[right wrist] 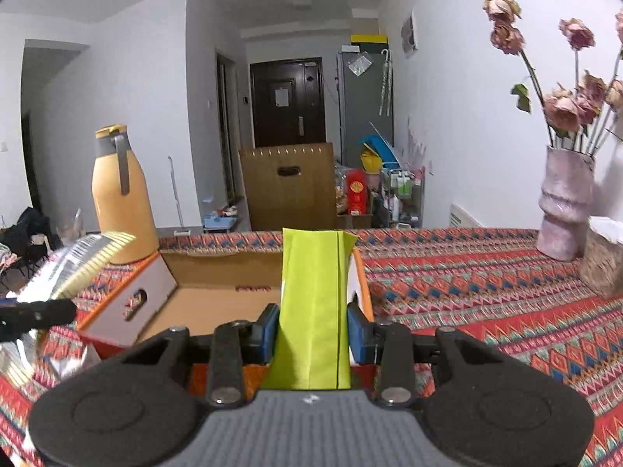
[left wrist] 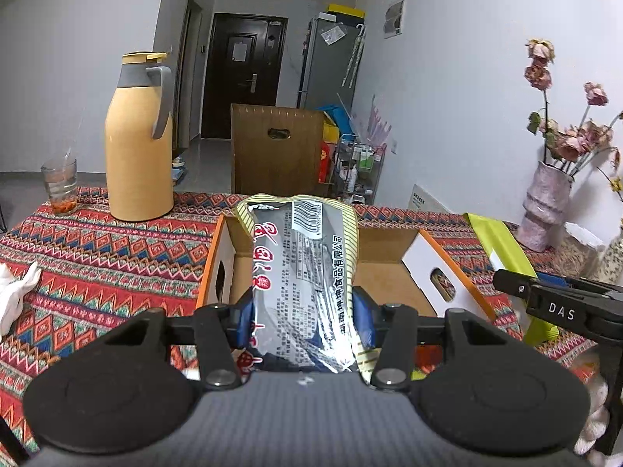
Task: Organize snacks
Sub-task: 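Carry both packs into the orange box and open both grippers, then withdraw both tools from the box back toward the snack pile, then grasp the white pumpkin-seed cracker pack with the left gripper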
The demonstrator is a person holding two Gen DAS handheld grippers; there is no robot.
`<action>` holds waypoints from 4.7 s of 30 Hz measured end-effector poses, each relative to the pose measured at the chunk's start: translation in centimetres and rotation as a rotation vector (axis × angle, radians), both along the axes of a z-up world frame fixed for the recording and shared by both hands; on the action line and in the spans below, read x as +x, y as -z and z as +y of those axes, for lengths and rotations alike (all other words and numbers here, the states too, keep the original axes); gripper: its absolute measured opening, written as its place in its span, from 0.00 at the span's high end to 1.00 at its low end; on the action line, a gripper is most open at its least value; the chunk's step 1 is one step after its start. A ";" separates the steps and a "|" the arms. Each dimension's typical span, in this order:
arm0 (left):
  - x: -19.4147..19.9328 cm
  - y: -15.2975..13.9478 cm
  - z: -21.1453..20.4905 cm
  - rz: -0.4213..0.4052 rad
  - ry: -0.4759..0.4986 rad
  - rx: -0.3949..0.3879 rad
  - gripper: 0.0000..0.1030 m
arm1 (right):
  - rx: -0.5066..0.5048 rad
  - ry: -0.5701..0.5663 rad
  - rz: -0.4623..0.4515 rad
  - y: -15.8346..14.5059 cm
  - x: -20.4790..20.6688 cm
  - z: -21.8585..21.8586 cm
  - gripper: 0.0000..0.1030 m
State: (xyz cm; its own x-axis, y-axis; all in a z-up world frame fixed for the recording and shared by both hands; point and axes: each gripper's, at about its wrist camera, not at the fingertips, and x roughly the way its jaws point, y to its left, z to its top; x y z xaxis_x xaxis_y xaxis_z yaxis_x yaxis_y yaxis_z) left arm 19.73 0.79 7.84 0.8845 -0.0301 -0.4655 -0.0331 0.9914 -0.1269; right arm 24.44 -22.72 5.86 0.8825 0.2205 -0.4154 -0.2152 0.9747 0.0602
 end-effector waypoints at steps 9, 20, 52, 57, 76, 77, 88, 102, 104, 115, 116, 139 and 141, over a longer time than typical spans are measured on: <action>5.9 0.3 0.2 0.029 -0.036 0.001 0.51 | 0.019 -0.028 0.016 -0.2 5.6 1.7 0.66; 10.2 3.7 1.3 0.068 -0.096 0.003 0.51 | 0.034 -0.026 0.079 3.4 10.3 2.8 0.66; 8.7 2.2 1.4 0.008 -0.114 0.023 0.00 | 0.063 0.012 0.039 2.6 9.1 2.0 0.00; 7.4 1.1 1.0 -0.011 -0.113 0.043 0.00 | 0.047 0.009 0.006 1.0 7.7 2.2 0.00; -3.4 -0.1 0.3 -0.030 -0.078 0.084 0.00 | 0.036 -0.028 -0.040 -0.9 -3.2 1.7 0.00; -4.1 0.1 0.4 -0.027 -0.076 0.082 0.00 | 0.035 -0.030 -0.041 -0.8 -4.0 1.6 0.00; -10.2 3.0 1.9 0.030 -0.078 0.073 0.00 | 0.015 -0.056 -0.022 1.3 -11.3 1.2 0.00; -13.2 8.7 5.3 0.198 -0.148 0.070 0.00 | 0.007 -0.055 0.068 5.4 -15.8 0.4 0.00; -13.1 9.5 5.7 0.222 -0.161 0.065 0.00 | 0.009 -0.049 0.082 5.8 -15.9 0.2 0.00; -12.9 11.6 5.8 0.244 -0.185 0.059 0.00 | 0.016 -0.047 0.119 6.9 -15.8 0.1 0.00; -13.0 11.7 5.6 0.238 -0.188 0.067 0.00 | 0.016 -0.047 0.123 7.0 -15.8 0.1 0.00; -14.6 11.5 4.1 0.171 -0.133 0.066 0.45 | 0.028 -0.040 0.163 8.3 -15.4 0.0 0.00; -14.7 11.4 4.3 0.164 -0.134 0.049 0.58 | 0.029 -0.041 0.163 8.2 -15.4 -0.1 0.00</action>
